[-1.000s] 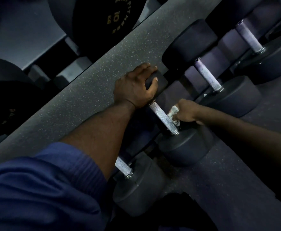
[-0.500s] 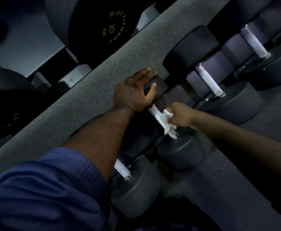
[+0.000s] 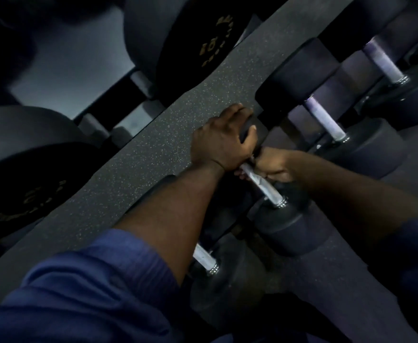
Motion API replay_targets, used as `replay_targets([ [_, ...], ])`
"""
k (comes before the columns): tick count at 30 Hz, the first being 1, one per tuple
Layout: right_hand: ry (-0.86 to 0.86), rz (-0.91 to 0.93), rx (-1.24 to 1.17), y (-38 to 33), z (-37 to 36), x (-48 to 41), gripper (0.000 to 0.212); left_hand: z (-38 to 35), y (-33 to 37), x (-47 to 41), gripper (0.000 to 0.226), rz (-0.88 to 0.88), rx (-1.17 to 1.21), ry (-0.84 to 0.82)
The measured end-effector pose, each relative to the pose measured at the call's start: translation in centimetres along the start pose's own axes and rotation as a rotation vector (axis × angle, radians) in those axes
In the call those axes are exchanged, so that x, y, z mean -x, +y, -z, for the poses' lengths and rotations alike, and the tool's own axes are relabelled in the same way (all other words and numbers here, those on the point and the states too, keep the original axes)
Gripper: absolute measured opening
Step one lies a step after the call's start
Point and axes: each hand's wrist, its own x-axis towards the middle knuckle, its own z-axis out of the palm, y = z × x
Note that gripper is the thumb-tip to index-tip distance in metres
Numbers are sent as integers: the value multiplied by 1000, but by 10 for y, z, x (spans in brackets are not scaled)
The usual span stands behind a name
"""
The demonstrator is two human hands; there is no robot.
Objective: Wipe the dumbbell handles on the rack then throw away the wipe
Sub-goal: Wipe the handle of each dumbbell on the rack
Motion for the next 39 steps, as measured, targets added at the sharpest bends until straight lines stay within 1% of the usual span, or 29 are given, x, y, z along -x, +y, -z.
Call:
replay_targets([
  [1, -60, -42, -9, 3, 3, -2, 41, 2, -1, -1, 51, -6, -1, 7],
  [2, -137, -106, 65, 11, 9, 3, 37, 3, 0, -1, 51, -5, 4, 5],
  [4, -267, -223, 373, 24, 24, 14, 20, 4, 0, -1, 51, 3, 4, -16],
  [5, -298, -263, 463, 30, 27, 19, 19, 4, 1, -1, 50, 3, 0, -18],
  [6, -292, -287, 490, 33, 27, 21, 23, 4, 2, -2, 50, 7, -6, -10],
  [7, -258, -290, 462, 31, 24, 21, 27, 4, 2, -1, 50, 10, -13, 1],
  [9, -193, -197, 339, 27, 18, 14, 24, 5, 3, 0, 50, -4, 5, 10],
  [11, -151, -61, 118, 16, 14, 0, 23, 2, 2, -1, 50, -7, 9, 12],
  [12, -153, -33, -18, 11, 16, -6, 25, 0, 4, -2, 51, 4, 10, 13],
  [13, -149, -28, -131, 7, 13, -12, 24, 0, 2, -3, 50, 3, 18, 14],
  [15, -177, -49, -181, 7, 13, -15, 20, 0, 5, -2, 47, 4, 6, 14],
  [16, -178, -77, -132, 11, 12, -13, 21, 1, 5, -1, 46, -1, 1, 9],
  [17, -174, -102, -5, 17, 13, -9, 24, 1, 5, -1, 45, -12, -10, 11],
  [19, -196, -125, 341, 34, 18, 1, 22, 3, 5, -1, 44, -14, -33, -3],
  [20, -211, -122, 456, 41, 21, 7, 21, 4, 7, -2, 44, -5, -37, -15],
  [22, -148, -78, 517, 46, 18, 10, 24, 6, 8, -1, 43, -4, -33, -22],
  [23, -80, -45, 477, 41, 12, 9, 25, 7, 8, 1, 43, -14, -38, -20],
  [25, 57, 4, 206, 24, -6, -1, 20, 7, 7, 1, 44, -40, -43, -22],
  [26, 113, 37, 96, 13, -15, -8, 21, 7, 7, 2, 44, -45, -47, -25],
  [27, 161, 59, 52, 8, -23, -16, 27, 8, 8, 4, 44, -39, -55, -31],
  [28, 183, 58, 84, 7, -25, -19, 35, 8, 8, 3, 44, -29, -59, -33],
  [29, 166, 24, 197, 12, -21, -14, 39, 7, 7, 2, 44, -17, -55, -27],
  [30, 109, -19, 271, 16, -13, -6, 36, 7, 7, 1, 43, -6, -48, -17],
  [31, 13, -72, 285, 22, -3, 0, 29, 6, 4, 0, 43, 4, -39, -13],
  [33, -205, -191, 231, 29, 16, 16, 26, 2, 3, 1, 44, -9, -33, -10],
  [34, -267, -237, 201, 26, 20, 18, 27, 1, 2, 0, 44, -18, -24, -11],
  [35, -288, -266, 140, 19, 17, 15, 27, -1, 0, 1, 44, -17, -16, -15],
  [37, -187, -219, 4, 3, 2, 4, 24, 0, 1, 1, 46, -5, -27, -9],
  [39, -26, -99, -3, 1, -11, -4, 23, 2, 3, 1, 47, 7, -53, 7],
])
